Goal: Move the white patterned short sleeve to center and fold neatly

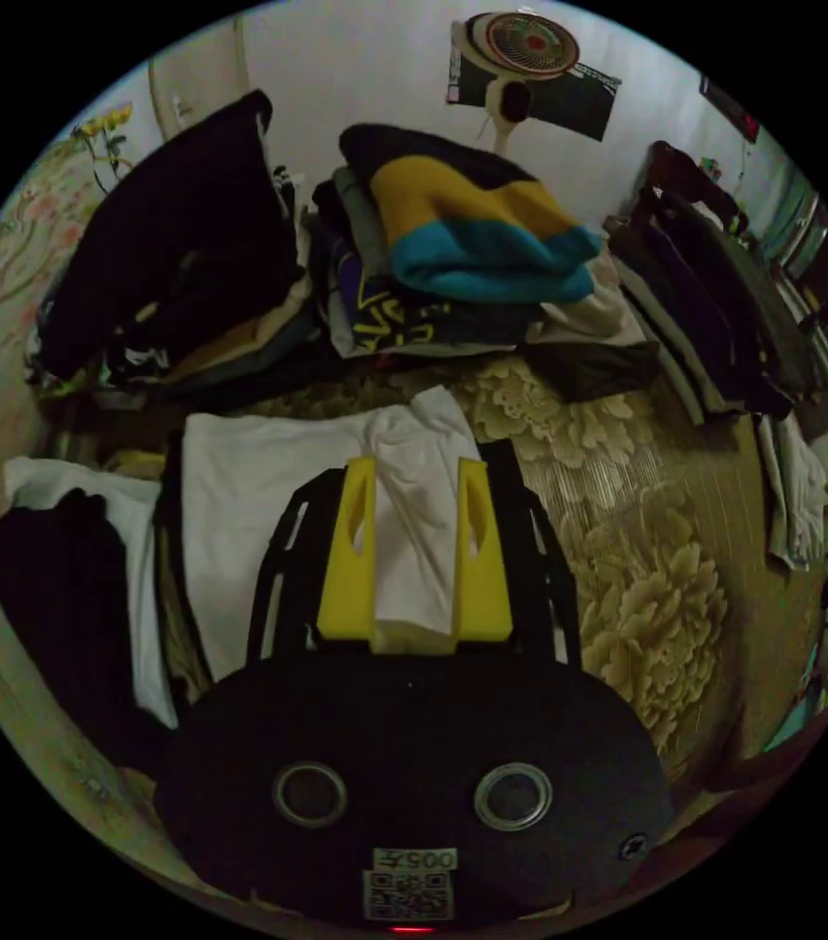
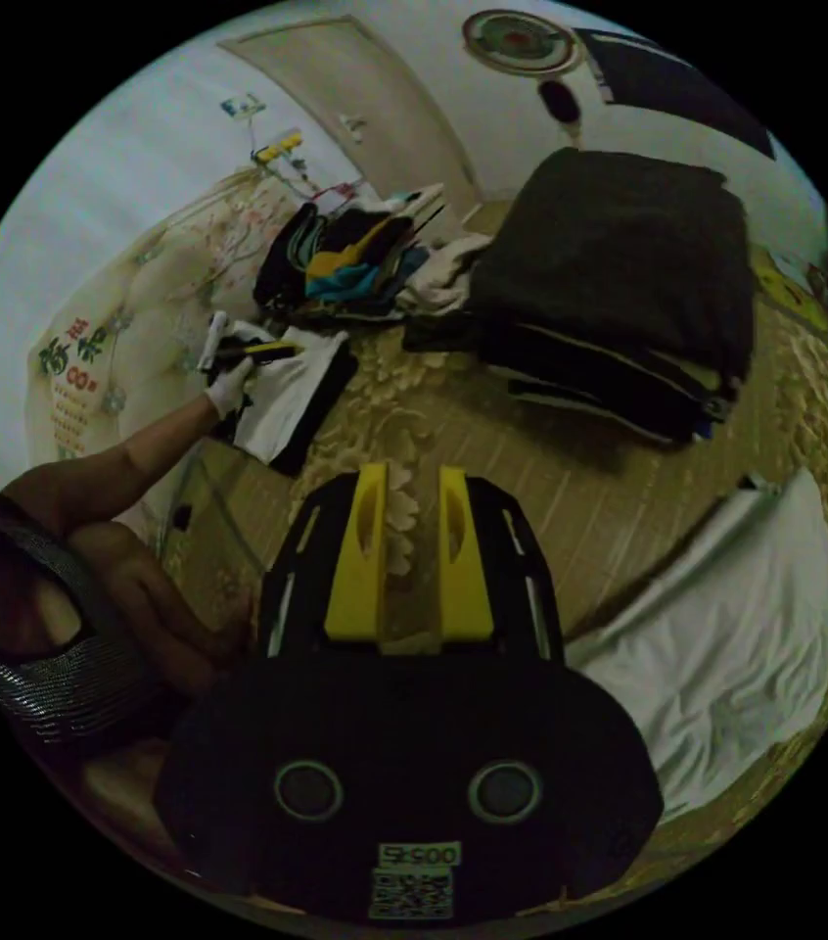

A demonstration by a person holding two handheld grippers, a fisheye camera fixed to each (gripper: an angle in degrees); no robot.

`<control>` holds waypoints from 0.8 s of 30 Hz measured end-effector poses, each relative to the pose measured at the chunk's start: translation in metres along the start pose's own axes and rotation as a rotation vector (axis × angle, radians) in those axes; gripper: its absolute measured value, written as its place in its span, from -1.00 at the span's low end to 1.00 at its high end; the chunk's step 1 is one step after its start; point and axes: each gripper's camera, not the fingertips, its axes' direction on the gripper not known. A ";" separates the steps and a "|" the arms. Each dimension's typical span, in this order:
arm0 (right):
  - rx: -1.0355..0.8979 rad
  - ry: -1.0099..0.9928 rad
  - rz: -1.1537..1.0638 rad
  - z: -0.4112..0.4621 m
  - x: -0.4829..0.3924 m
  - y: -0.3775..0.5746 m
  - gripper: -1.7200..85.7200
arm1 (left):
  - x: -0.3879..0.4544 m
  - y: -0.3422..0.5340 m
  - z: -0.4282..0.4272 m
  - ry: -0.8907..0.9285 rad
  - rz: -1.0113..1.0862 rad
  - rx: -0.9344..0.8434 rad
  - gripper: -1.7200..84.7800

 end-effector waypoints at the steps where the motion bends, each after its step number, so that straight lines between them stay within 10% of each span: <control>1: -0.036 -0.007 -0.025 0.018 -0.020 -0.022 -0.79 | -0.022 0.006 0.001 0.024 -0.009 -0.010 -0.67; 24: -0.202 -0.341 -0.110 0.400 -0.315 -0.328 -0.71 | -0.389 0.331 -0.302 0.529 -0.014 0.309 -0.94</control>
